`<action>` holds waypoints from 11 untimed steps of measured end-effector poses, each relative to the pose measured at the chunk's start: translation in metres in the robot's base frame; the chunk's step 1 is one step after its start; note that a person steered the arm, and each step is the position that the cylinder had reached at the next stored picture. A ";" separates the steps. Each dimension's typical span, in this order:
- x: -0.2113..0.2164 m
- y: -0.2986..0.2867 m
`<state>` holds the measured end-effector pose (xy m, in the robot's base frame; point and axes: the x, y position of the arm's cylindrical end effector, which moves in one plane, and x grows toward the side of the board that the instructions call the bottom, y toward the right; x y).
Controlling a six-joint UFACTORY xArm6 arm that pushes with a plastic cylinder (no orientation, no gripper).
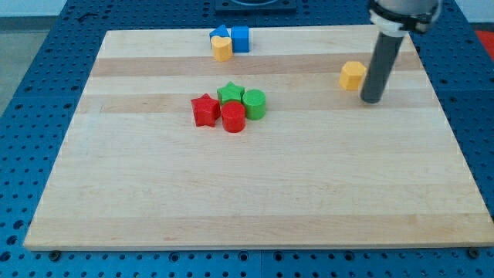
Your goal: Slide the yellow hexagon below the blue cube
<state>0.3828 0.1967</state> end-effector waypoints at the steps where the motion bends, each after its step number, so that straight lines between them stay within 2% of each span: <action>1: -0.024 0.006; 2: -0.041 -0.011; 4: -0.064 -0.130; 6: -0.055 -0.139; 8: -0.047 -0.190; 9: -0.062 -0.224; 11: -0.087 -0.254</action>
